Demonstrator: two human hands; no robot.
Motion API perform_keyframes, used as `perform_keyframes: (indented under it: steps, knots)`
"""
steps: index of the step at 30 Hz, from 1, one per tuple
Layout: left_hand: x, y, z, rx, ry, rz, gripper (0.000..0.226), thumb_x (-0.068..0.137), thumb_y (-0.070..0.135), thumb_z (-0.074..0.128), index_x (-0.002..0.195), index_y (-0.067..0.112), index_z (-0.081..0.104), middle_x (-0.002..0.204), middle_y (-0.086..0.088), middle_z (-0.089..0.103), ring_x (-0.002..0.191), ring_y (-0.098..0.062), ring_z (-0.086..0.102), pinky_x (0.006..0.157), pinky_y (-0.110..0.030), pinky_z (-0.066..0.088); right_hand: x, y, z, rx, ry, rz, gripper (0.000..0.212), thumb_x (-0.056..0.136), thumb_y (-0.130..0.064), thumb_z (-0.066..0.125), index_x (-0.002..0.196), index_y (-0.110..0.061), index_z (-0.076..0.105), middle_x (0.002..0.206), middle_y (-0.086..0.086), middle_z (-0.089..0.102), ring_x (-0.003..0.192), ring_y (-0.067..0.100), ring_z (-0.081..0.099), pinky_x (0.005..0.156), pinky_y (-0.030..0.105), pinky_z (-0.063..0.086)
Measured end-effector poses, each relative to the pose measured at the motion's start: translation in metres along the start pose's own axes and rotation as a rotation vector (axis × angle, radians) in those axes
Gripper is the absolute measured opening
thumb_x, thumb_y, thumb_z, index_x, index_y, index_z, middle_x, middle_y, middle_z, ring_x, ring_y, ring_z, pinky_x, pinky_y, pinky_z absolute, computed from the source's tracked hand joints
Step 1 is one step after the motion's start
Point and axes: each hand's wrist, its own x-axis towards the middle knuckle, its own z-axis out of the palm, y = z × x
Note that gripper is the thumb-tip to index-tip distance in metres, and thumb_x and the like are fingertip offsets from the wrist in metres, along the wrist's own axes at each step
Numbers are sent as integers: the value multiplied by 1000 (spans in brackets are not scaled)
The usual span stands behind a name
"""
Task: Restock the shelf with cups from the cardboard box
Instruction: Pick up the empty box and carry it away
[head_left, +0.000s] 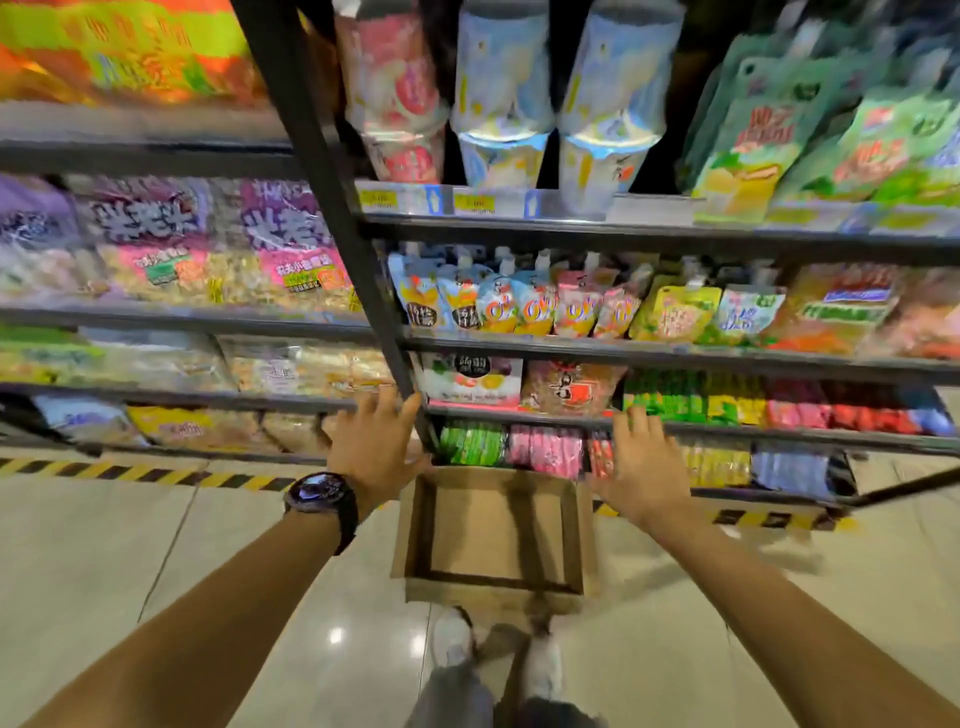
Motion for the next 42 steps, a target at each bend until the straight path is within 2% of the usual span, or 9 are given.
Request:
perform_keyframes:
  steps: [4, 7, 11, 21, 29, 32, 36, 38, 42]
  knots:
    - [0, 16, 78, -57, -145, -26, 75, 87, 60, 50, 148, 24, 27, 148, -8, 34, 129, -34, 40, 100, -50, 40, -10, 5, 82, 4, -202, 69, 89, 81, -63, 56, 148, -16, 19, 156, 8, 19, 143, 28, 22, 112, 44, 29]
    - [10, 21, 156, -113, -247, -60, 81, 86, 60, 53, 151, 22, 21, 150, -9, 31, 130, -33, 40, 97, -46, 44, -3, 11, 152, 30, -267, 108, 83, 80, -57, 59, 144, -18, 24, 147, 6, 31, 136, 25, 32, 107, 41, 37]
    - [29, 14, 250, -138, -327, -118, 82, 86, 56, 56, 151, 22, 19, 145, -7, 36, 130, -33, 40, 96, -47, 44, 19, 7, 250, 75, -353, 179, 88, 76, -59, 64, 143, -19, 23, 148, 2, 29, 137, 23, 29, 105, 40, 38]
    - [43, 25, 466, -206, -469, -262, 81, 83, 63, 56, 145, 27, 19, 132, -3, 43, 109, -28, 52, 78, -40, 53, 53, 29, 453, 168, -388, 303, 83, 69, -61, 68, 132, -19, 34, 126, 2, 41, 118, 25, 44, 91, 42, 47]
    - [67, 34, 589, -402, -436, -535, 85, 93, 50, 53, 153, 11, 6, 133, -13, 48, 104, -33, 59, 84, -45, 52, 81, 53, 575, 287, -366, 516, 93, 79, -43, 73, 147, -12, 19, 137, 7, 39, 123, 30, 47, 90, 45, 49]
    - [74, 32, 612, -409, -363, -574, 67, 100, 41, 40, 152, 9, 12, 133, -17, 49, 103, -40, 59, 82, -48, 48, 89, 53, 600, 310, -274, 602, 69, 82, -21, 71, 138, -10, 33, 129, 10, 51, 114, 32, 55, 89, 44, 51]
    - [76, 28, 630, -455, -258, -660, 25, 103, 30, 22, 121, 17, 33, 92, -9, 59, 74, -28, 55, 68, -42, 45, 92, 57, 618, 333, -157, 656, 39, 85, -7, 66, 119, -11, 48, 110, 13, 64, 99, 35, 63, 84, 43, 52]
    - [77, 21, 636, -427, -247, -618, 15, 103, 28, 32, 112, 16, 36, 78, -5, 54, 63, -23, 47, 60, -37, 37, 92, 60, 623, 339, -130, 646, 39, 85, -7, 66, 121, -10, 50, 107, 15, 65, 98, 37, 63, 83, 43, 53]
    - [79, 9, 635, -433, -295, -552, 15, 100, 33, 48, 107, 20, 45, 80, -5, 56, 70, -29, 51, 63, -38, 43, 95, 69, 617, 406, -119, 601, 33, 86, -9, 65, 117, -8, 58, 102, 17, 68, 94, 40, 64, 83, 44, 53]
